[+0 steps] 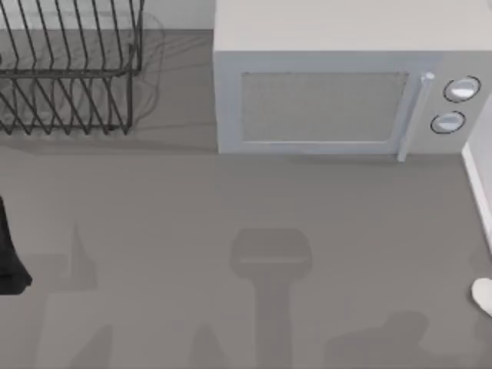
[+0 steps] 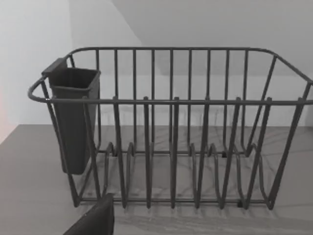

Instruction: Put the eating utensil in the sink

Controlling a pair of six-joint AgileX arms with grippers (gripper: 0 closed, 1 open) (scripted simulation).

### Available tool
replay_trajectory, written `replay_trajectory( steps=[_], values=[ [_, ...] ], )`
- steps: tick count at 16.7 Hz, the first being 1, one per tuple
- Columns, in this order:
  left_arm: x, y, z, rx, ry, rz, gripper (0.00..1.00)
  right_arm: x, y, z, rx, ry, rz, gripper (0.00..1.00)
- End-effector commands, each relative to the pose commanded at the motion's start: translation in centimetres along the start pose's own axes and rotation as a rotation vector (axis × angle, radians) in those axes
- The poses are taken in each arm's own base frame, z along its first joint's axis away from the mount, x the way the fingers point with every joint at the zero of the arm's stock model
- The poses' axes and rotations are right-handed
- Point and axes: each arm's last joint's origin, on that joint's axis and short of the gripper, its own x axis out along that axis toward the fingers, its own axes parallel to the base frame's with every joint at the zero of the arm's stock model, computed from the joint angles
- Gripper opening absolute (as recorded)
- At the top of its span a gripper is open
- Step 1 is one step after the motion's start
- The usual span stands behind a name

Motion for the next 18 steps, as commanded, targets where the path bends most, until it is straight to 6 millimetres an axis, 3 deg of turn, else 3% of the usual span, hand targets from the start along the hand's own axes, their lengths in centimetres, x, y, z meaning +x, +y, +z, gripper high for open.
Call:
replay_trajectory(
  steps=[4, 11, 14, 18],
  values=[
    [0.0, 0.0, 0.0, 0.000, 0.000, 0.000, 1.00, 0.1, -1.4, 0.6, -0.093, 0.079, 0.122, 1.00],
    [0.0, 0.0, 0.0, 0.000, 0.000, 0.000, 1.00, 0.6, -1.4, 0.7, -0.100, 0.083, 0.131, 1.00],
    [0.0, 0.0, 0.0, 0.000, 0.000, 0.000, 1.00, 2.8, -1.4, 0.6, -0.098, 0.085, 0.133, 1.00],
    [0.0, 0.0, 0.0, 0.000, 0.000, 0.000, 1.00, 7.2, -1.1, 0.4, -0.099, 0.078, 0.121, 1.00]
  ],
)
